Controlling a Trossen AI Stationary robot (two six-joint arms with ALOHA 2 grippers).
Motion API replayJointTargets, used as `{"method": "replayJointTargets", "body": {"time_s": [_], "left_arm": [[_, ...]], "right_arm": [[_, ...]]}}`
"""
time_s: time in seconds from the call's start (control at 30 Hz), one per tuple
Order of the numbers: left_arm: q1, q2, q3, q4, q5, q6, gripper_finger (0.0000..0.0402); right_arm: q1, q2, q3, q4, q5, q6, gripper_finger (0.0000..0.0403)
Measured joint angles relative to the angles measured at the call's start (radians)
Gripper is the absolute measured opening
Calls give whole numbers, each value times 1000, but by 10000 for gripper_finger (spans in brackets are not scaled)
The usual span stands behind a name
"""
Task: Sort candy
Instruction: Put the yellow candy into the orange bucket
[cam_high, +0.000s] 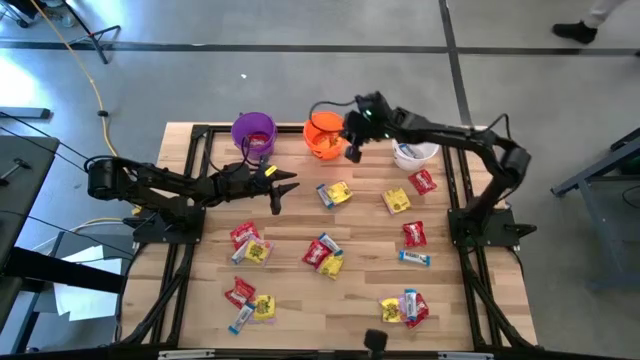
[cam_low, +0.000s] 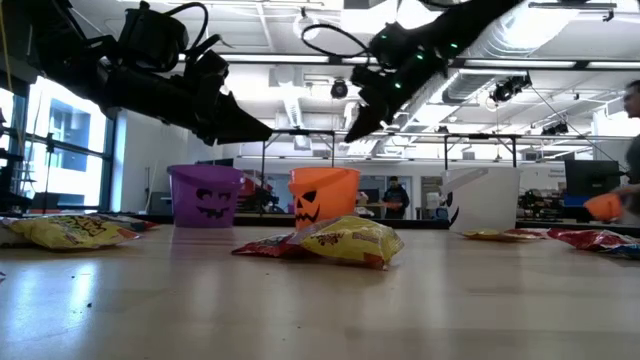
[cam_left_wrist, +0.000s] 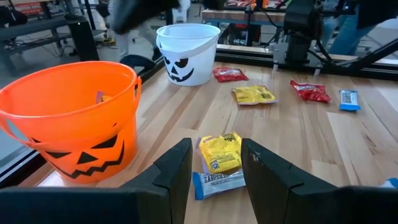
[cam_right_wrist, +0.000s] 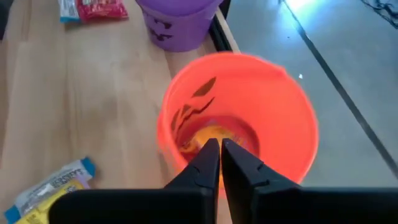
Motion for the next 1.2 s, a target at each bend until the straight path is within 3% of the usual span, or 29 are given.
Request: {"method": "replayJointTargets", "body": {"time_s": [0.33,0.57,0.9,1.2], "left_arm": [[-4,-6,2,-50,15,6,125],[-35,-91,94,-468,48,12,77],[-191,-135,278,-946,46,5,5],[-315,-135,357,-1181,13,-139,0]], "right_arm": [[104,-278,-476,408,42,199,1],[197,-444,-678,556,167,224,1],[216,-524,-734,576,192,189,0],[216,-524,-734,552,187,179,0]]}}
